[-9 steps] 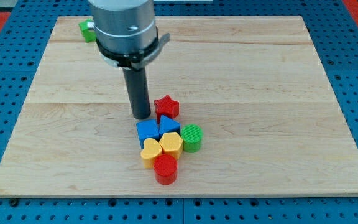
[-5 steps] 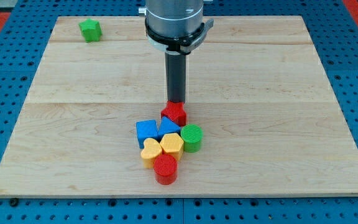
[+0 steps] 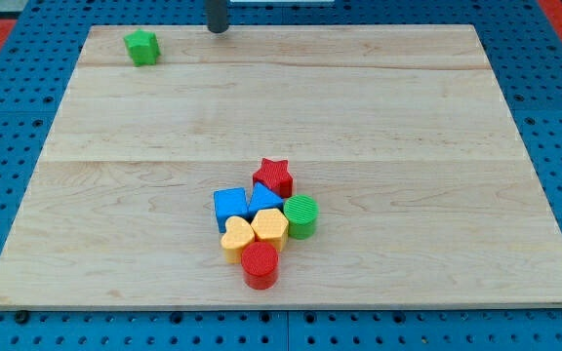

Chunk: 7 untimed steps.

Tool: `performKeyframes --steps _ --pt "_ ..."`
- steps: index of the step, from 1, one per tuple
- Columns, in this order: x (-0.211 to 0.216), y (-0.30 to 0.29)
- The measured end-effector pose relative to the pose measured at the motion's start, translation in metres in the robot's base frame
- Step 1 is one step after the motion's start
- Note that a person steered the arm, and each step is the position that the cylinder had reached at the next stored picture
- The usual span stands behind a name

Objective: Move the green star into the group of blocks

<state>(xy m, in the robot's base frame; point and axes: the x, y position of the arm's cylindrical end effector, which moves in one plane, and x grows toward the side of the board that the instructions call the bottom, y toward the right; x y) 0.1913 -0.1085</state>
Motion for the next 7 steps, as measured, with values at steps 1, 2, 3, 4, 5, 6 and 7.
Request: performKeyframes --steps 1,2,3,4,5,6,7 --pt "0.009 -0.047" --pt "0.009 -0.117" --pt "0.052 -0.138" --pt "0.079 -0.07" --pt "0.053 -0.142" --pt "0.051 -0.183" --pt "0.008 -0.126"
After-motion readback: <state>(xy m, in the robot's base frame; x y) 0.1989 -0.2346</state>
